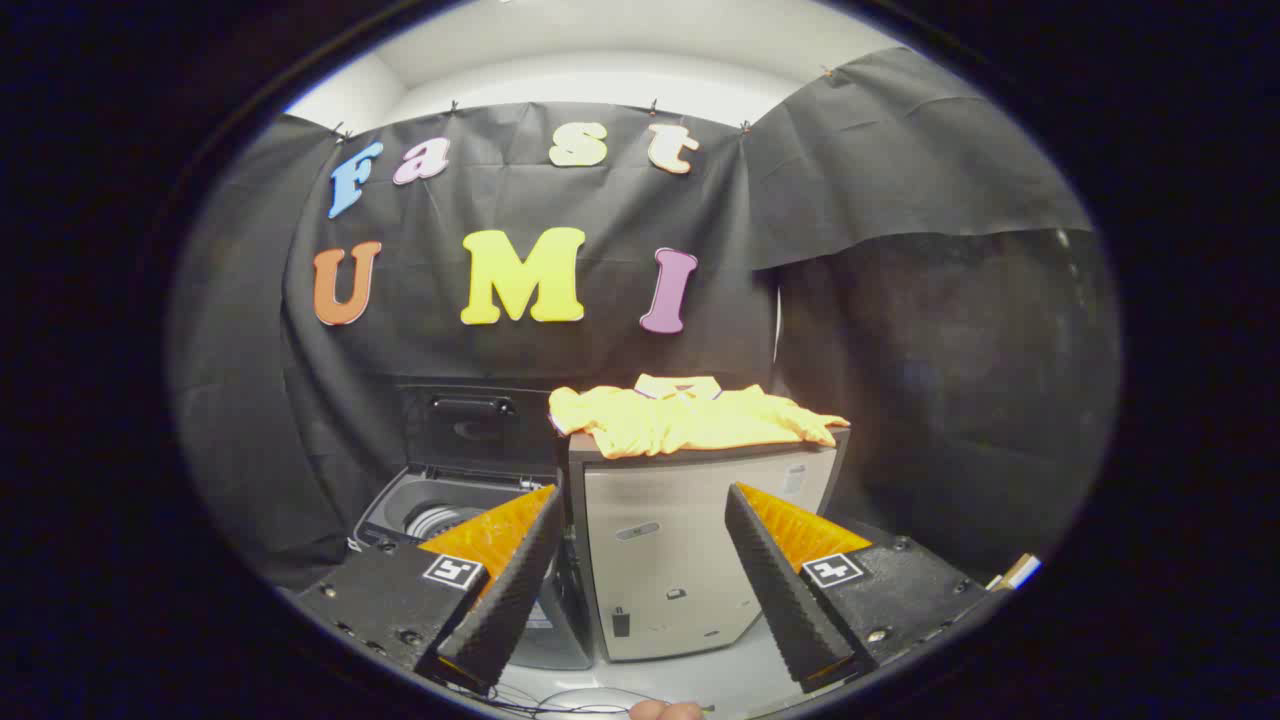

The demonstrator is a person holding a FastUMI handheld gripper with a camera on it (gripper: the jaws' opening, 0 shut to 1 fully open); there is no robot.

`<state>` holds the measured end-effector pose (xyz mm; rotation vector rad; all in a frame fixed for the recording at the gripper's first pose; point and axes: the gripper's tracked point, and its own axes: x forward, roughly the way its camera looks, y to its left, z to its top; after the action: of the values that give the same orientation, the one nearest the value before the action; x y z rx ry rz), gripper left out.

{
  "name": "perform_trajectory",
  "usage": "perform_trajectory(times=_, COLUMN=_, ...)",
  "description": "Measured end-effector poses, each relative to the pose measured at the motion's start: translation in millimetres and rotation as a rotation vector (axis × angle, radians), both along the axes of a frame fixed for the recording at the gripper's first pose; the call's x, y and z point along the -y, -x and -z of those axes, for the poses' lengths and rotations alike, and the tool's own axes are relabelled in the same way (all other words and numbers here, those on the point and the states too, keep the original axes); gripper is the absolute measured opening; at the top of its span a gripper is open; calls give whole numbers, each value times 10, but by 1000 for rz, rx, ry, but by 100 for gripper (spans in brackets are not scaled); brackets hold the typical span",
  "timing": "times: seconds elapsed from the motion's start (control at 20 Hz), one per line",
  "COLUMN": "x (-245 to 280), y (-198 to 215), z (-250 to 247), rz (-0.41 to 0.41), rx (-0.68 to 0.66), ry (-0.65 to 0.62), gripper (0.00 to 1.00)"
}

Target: Put the clothes into the washing machine and then close the washing machine lid.

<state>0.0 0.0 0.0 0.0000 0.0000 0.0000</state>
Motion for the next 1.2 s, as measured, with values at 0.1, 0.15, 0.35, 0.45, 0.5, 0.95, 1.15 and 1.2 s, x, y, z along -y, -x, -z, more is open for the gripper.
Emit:
perform_trajectory(times=0.1, x=9, y=4, z=-13, rz=-1, rx=0, ry=-2, gripper=100)
perform_trajectory(times=0.15, x=15, y=5, z=-23, rz=0, rx=1, ry=-2, gripper=100)
perform_trajectory(times=0.35, x=25, y=-15, z=-26, rz=-11, rx=-2, ry=8, gripper=100)
perform_trajectory(times=0.45, x=33, y=-18, z=-38, rz=-8, rx=-2, ry=6, gripper=100)
perform_trajectory(times=0.5, x=30, y=-7, z=-40, rz=-9, rx=-1, ry=3, gripper=100)
perform_trajectory(times=0.95, x=75, y=1, z=-14, rz=3, rx=-7, ry=8, gripper=100)
perform_trajectory(times=1.15, x=91, y=-26, z=-57, rz=14, rx=-2, ry=9, gripper=100)
perform_trajectory(times=1.2, x=111, y=-41, z=-78, rz=18, rx=1, ry=13, gripper=100)
